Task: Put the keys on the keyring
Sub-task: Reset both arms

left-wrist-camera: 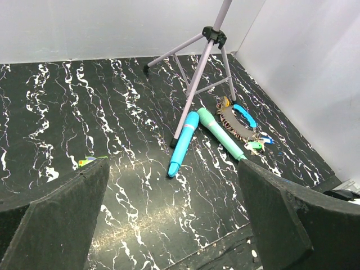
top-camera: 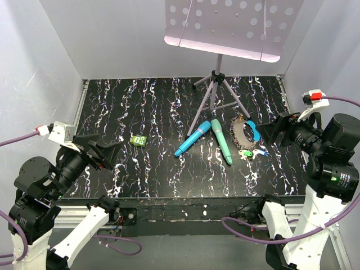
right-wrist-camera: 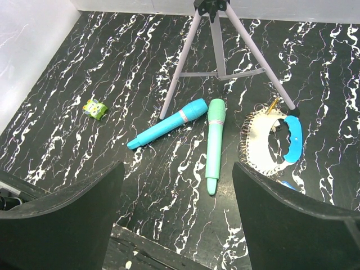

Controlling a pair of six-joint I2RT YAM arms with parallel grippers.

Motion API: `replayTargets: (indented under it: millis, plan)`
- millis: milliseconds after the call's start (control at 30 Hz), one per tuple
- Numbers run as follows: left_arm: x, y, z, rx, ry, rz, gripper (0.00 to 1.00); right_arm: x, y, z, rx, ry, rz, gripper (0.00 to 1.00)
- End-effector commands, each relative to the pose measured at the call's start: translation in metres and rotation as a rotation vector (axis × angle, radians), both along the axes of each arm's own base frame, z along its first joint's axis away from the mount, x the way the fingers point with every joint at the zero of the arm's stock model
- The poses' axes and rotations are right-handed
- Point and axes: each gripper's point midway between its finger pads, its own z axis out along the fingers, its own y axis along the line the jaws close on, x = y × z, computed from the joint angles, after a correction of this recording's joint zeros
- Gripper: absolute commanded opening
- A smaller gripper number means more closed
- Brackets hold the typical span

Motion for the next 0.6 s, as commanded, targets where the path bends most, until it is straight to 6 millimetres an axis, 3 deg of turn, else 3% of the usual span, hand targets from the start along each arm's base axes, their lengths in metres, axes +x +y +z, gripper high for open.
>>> replayTargets:
  millis: [0,567]
  plan:
    - [0.0031,0.0009,-0.0006,-0.001,-0.003,0.013,0.98,-0.0006,0.0034,0.0128,0.005,-0.046,0.017,0.86]
    - [0.0023,0.0012,-0.0029,-0.002,-0.002,0.013,0.98,-0.001,0.0038,0.0096,0.01,-0.039,0.018,0.86]
